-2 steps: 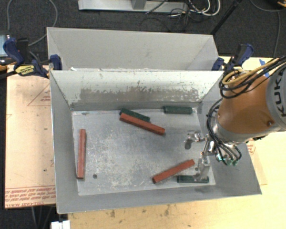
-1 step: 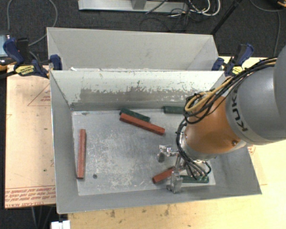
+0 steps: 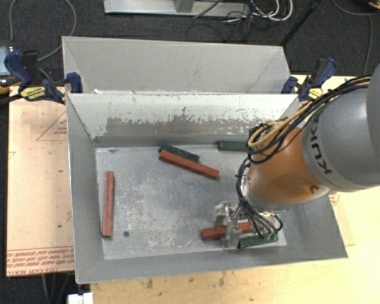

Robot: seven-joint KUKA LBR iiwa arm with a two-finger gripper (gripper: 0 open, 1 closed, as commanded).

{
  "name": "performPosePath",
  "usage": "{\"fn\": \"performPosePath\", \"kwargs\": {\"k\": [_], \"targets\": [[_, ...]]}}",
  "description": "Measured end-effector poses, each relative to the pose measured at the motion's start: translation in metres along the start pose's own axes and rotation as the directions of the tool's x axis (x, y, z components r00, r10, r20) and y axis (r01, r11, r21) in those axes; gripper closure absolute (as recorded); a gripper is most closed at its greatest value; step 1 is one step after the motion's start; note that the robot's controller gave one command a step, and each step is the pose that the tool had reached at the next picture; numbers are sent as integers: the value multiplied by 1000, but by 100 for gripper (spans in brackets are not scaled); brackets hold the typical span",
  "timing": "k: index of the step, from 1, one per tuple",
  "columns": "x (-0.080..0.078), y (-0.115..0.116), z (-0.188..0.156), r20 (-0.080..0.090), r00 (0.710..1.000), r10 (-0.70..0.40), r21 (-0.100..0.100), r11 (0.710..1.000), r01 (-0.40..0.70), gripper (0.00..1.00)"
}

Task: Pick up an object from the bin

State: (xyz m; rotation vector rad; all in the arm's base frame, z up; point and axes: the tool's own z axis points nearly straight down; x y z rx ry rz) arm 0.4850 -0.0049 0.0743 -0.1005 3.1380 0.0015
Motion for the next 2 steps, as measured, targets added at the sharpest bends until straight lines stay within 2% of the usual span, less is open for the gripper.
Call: {"fn": "performPosePath", "kwargs": {"k": [1, 2], "targets": [[-36, -9, -123, 10, 1000, 9, 1, 1000, -9, 100], [-48, 3, -201, 6, 911, -413, 3, 911, 413, 100]]}}
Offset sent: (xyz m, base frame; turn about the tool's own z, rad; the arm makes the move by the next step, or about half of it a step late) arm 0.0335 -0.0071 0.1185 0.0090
